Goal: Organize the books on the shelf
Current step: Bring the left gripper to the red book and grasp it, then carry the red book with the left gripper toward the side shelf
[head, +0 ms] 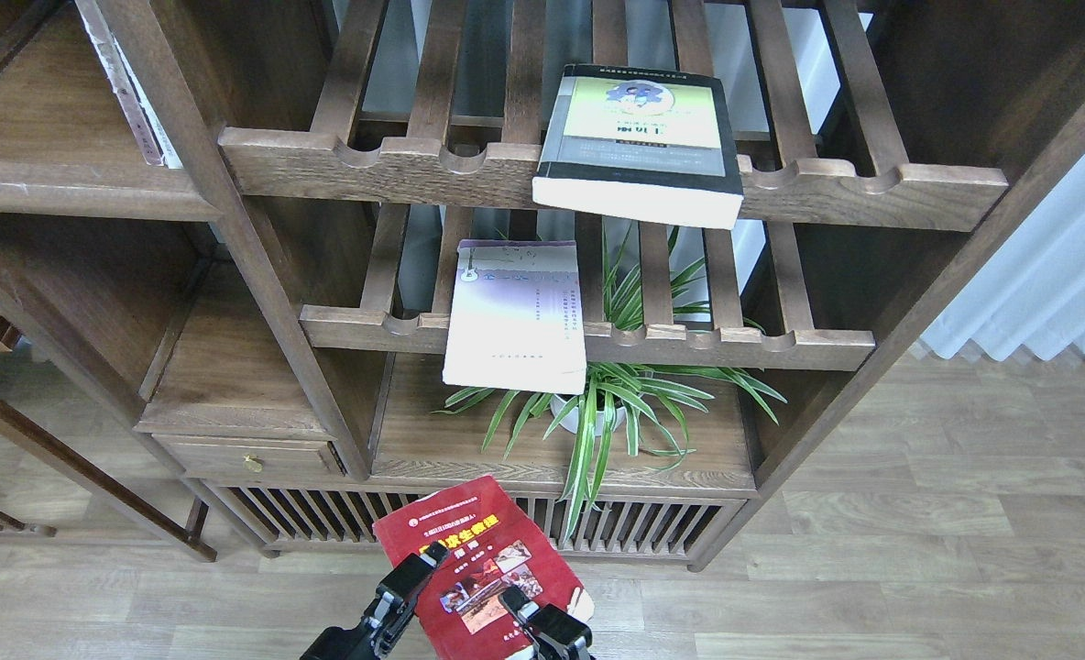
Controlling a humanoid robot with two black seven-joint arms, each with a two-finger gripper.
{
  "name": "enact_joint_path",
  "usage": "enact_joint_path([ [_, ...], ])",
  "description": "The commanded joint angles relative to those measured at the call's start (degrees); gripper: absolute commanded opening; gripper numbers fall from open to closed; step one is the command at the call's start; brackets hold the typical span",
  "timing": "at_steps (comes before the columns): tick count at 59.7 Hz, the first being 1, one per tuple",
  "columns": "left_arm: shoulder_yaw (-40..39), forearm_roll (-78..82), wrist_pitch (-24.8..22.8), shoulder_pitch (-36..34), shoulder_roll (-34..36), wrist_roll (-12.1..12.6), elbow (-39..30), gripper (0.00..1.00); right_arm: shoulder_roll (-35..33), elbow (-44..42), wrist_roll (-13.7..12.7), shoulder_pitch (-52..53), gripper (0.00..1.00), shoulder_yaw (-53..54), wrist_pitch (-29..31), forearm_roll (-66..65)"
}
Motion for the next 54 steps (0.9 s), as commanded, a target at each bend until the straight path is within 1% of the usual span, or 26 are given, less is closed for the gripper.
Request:
enact_joint_path([
  [1,-0.6,-0.2,0.0,0.3,3.0,0.1,-0.7,0.04,0.0,-0.5,0.0,0.5,0.85,0.3,0.0,-0.4],
  [3,-0.9,-0.2,0.0,0.3,3.7,0.0,-0.8,0.04,-0.1,-0.5,0.0,0.5,0.90,0.2,0.0,-0.6],
  [4,-1.2,-0.2,0.0,0.3,4.3,0.1,-1.0,0.04,-0.6,-0.5,0.1,0.6,0.96,0.3,0.0,-0.6],
  [5,-1.3,-0.2,0.0,0.3,4.5,0.1,-1.1,0.04,-0.7,-0.5,0.2,0.6,0.99,0.3,0.0,-0.5],
  [6,-1.6,-0.2,0.0,0.3,5.2,0.1,-1.3,0.04,-1.0,-0.5,0.2,0.5,1.00,0.3,0.0,-0.5],
  [14,-4.2,-0.2,0.0,0.5,9.6,0.3,-3.5,0.04,-1.5,-0.5,0.1,0.7,1.00,0.3,0.0,-0.6],
  [22,-8.1,-0.2,0.0,2.2,13.9,0.6,-6.7,0.04,-1.7,-0.6,0.2,0.8,1.00,0.4,0.0,-0.6],
  [28,-11.3,-0.2,0.0,4.6,19.0,1.4,-11.7,0.04,-1.6,-1.3,0.2,0.8,1.00,0.4,0.0,-0.6],
  [35,-15.2,-0.2,0.0,7.6,24.9,1.5,-17.7,0.04,-1.7,-1.8,0.2,0.9,1.00,0.4,0.0,-0.6],
  [42,-19.4,-0.2,0.0,10.0,30.1,1.7,-20.8,0.04,-2.7,-1.8,0.2,1.2,1.00,0.4,0.0,-0.6],
  [49,-26.0,-0.3,0.0,13.0,35.2,1.9,-22.4,0.04,-3.4,-1.8,0.4,1.8,1.00,0.4,0.0,-0.5],
  [50,-30.7,-0.3,0.0,14.8,38.2,2.1,-23.2,0.04,-3.5,-1.8,0.4,1.9,1.00,0.4,0.0,-0.5],
  [54,-34.6,-0.2,0.0,15.8,40.5,2.3,-23.8,0.04,-3.5,-1.8,0.4,1.9,1.00,0.4,0.0,-0.5],
])
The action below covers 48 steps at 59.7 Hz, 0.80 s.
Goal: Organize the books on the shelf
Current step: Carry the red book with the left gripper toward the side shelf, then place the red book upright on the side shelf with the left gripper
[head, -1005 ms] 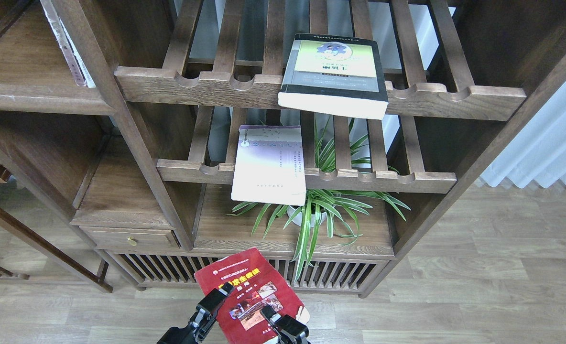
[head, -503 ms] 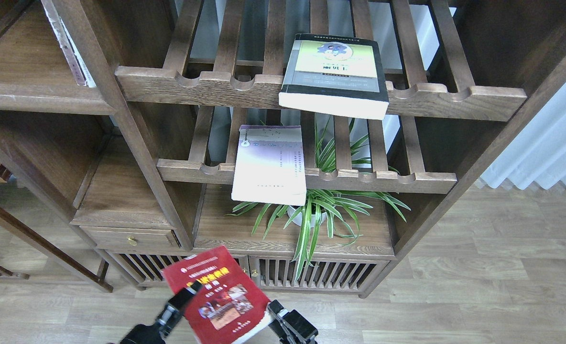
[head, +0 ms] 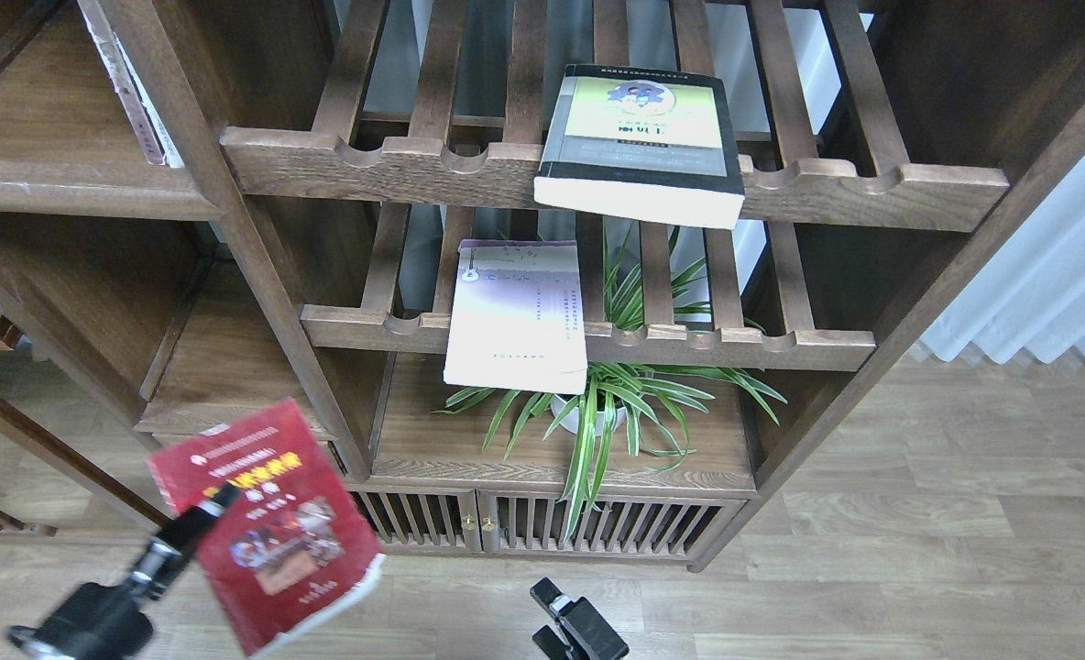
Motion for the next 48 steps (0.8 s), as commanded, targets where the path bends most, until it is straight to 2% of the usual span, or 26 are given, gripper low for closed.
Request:
enact_joint_path([
  [1,-10.9,0.0,0.0,2.9,6.6,0.5,-1.7,0.04,-0.3,0.0,0.2,0.1,1.00,0.0,0.0,0.0],
  [20,-30.6,-0.2,0.0,2.3,16.3,0.9,-3.4,0.04,-0.5,-0.2,0.6,-0.1,1.00,0.0,0.0,0.1],
  [25,-34.0,-1.7,0.0,-0.2,17.7,0.6,-2.8,0.04,-0.3,-0.7,0.6,-0.1,1.00,0.0,0.0,0.1],
  [31,-34.1,-3.5,0.0,-4.1,20.8,0.6,-1.3,0.05,-0.1,-1.0,0.6,-0.1,1.00,0.0,0.0,0.1],
  [36,-32.9,-3.3,0.0,-9.0,22.0,1.1,-0.4,0.05,-0.1,-1.0,0.6,0.0,1.00,0.0,0.0,0.2],
  [47,-28.8,9.4,0.0,-28.0,21.3,3.3,6.1,0.05,-0.1,-0.9,0.6,-0.1,1.00,0.0,0.0,0.2],
  [48,-28.3,14.6,0.0,-32.2,20.3,3.3,8.3,0.05,-0.1,-0.8,0.6,-0.2,1.00,0.0,0.0,0.2],
])
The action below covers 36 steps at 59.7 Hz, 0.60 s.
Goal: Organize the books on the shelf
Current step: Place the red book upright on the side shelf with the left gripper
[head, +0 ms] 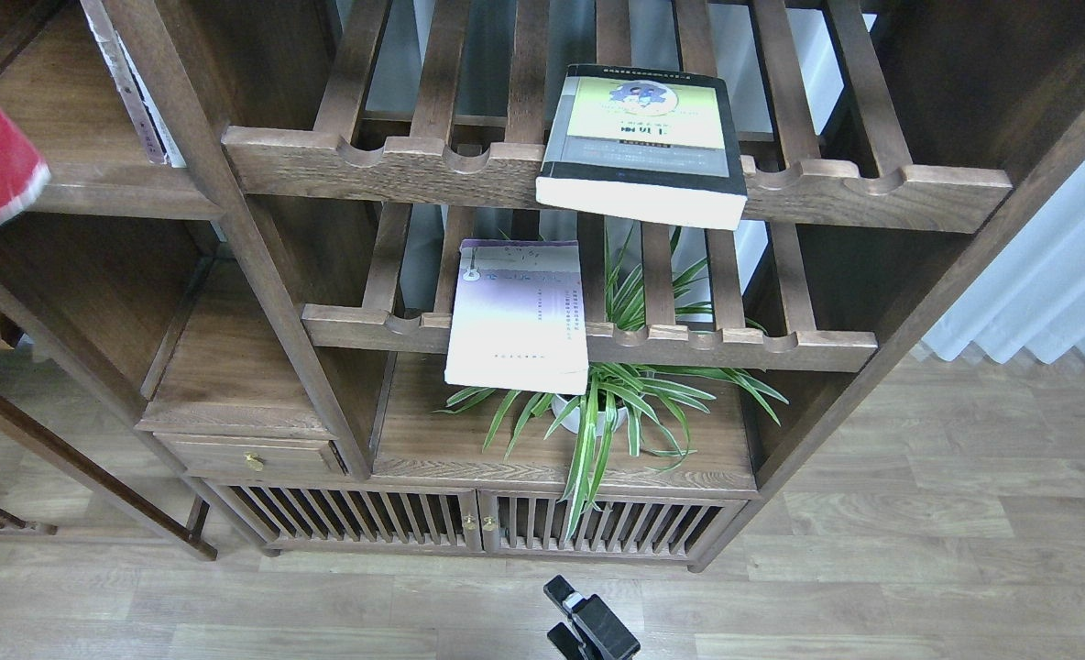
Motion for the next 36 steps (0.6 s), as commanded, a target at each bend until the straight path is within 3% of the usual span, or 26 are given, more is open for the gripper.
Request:
enact_joint_path([
  [1,1.4,10.9,0.0,-10.1,-1.6,0.5,4.7,0.05,0.0,0.1,0.0,-0.2,1.00,0.0,0.0,0.0],
  [18,6.1,27.5,0.0,-27.8,-9.2,2.4,14.3,0.05,0.1,0.1,0.0,-0.2,1.00,0.0,0.0,0.0],
  [36,8.6,43.5,0.0,-39.9,-19.1,2.6,23.0,0.06,0.2,0.1,0.0,-0.2,1.00,0.0,0.0,0.0],
])
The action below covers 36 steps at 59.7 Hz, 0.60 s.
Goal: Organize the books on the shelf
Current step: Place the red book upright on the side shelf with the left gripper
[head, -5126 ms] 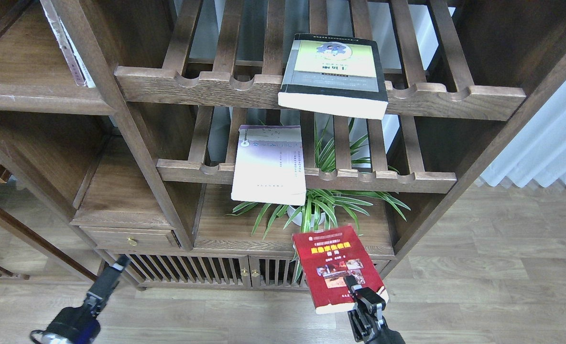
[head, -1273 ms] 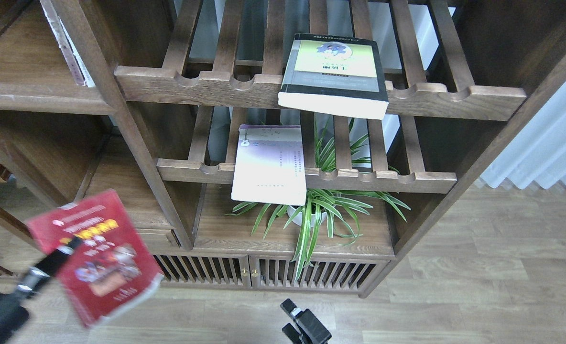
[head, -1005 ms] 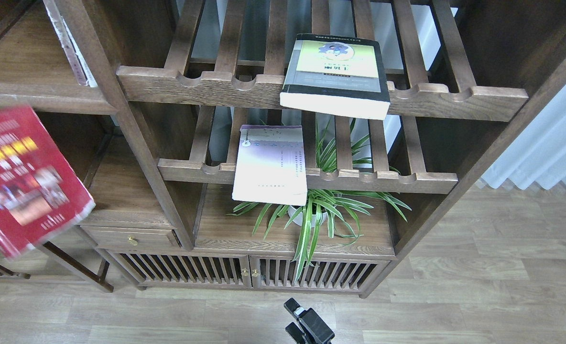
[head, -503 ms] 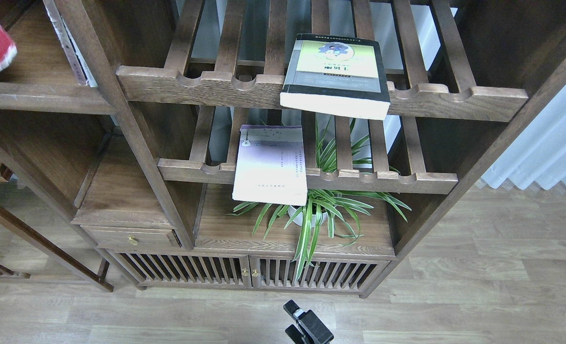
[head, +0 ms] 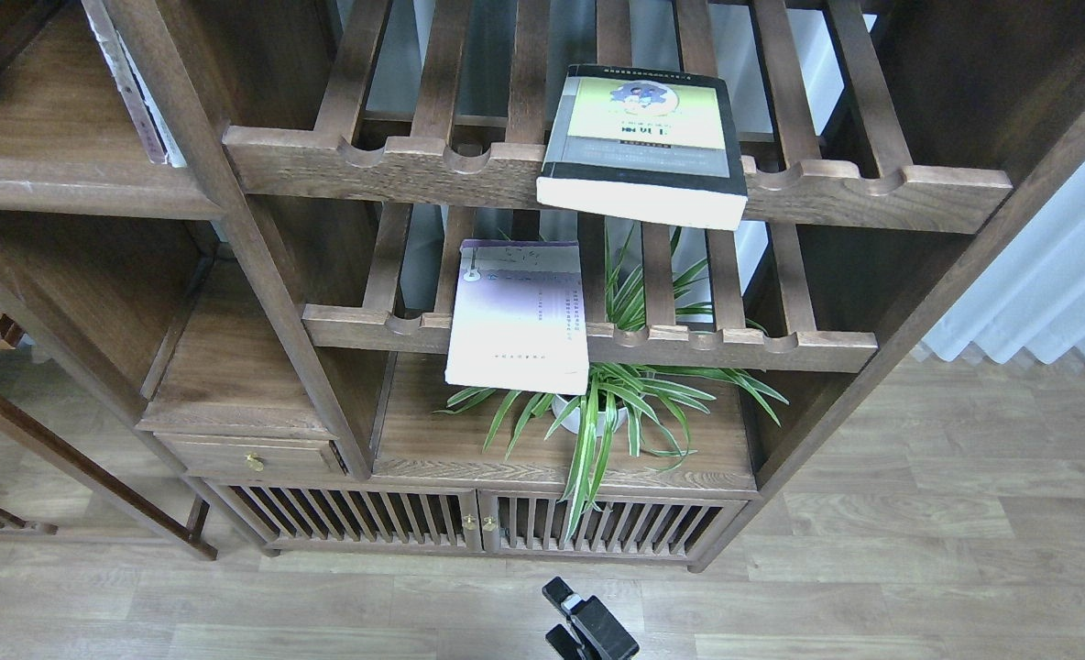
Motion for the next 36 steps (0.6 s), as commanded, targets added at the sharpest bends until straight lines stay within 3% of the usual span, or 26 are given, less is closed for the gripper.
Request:
enact_joint_path([
  [1,1.5,6.8,0.0,-5.7,-4.5,-0.1,2.9,0.06,0.1,0.0,0.0,0.1,1.00,0.0,0.0,0.0],
  [19,11.4,9.5,0.0,-18.3,-9.5,-0.1,11.7,0.07,0.3,0.0,0.0,0.0,1.00,-0.2,0.0,0.0],
  [36,14.7,9.5,0.0,-21.1,-13.0,-0.1,15.5,0.07,0.3,0.4,0.0,-0.2,1.00,-0.3,0.0,0.0],
])
